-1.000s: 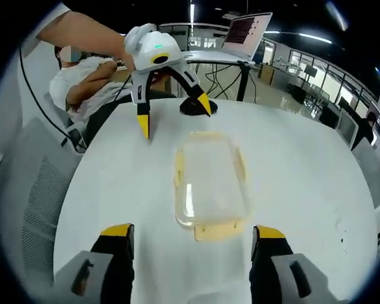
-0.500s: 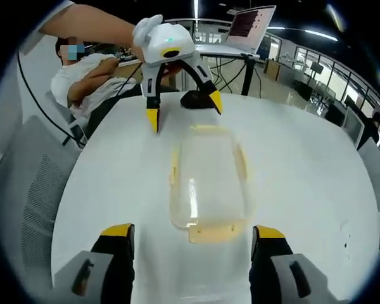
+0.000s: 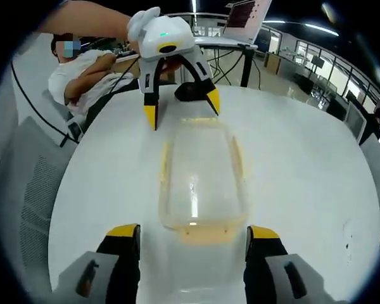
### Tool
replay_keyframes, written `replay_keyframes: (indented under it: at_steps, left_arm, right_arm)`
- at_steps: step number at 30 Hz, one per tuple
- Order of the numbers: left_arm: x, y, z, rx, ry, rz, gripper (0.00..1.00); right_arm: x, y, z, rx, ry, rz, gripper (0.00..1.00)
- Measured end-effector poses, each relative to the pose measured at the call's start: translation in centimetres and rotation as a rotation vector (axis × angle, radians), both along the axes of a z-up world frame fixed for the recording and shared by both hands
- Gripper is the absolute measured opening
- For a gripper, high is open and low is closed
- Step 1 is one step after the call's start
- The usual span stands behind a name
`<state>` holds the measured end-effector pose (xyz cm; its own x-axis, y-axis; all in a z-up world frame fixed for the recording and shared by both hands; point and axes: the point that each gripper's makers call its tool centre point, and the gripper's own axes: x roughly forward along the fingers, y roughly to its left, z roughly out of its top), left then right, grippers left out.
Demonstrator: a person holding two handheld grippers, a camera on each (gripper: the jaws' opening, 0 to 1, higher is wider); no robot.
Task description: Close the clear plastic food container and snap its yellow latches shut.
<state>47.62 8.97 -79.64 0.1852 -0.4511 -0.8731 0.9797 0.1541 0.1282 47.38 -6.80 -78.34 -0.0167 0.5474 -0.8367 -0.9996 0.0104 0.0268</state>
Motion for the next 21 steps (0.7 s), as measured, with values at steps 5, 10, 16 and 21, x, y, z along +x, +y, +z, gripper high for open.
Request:
replay_keyframes:
  at_steps: [5,10,16,21]
  left_arm:
    - [0.2,0.0,0.0,0.011,0.006,-0.021,0.69]
    - [0.6,0.2,0.0,0.023,0.015,-0.036,0.63]
    - [0.8,0.2,-0.1,0.031,0.02,-0.052,0.57]
    - [0.8,0.0,-0.1,0.033,0.026,-0.083,0.54]
  right_arm:
    - [0.2,0.0,-0.4,-0.017,0.002,0.007,0.64]
    - [0.4,-0.1,-0.8,-0.03,0.022,-0.008,0.63]
    - [0.5,0.1,-1.3,-0.05,0.027,-0.002,0.6]
    - [0.7,-0.2,-1.9,-0.076,0.016,0.012,0.57]
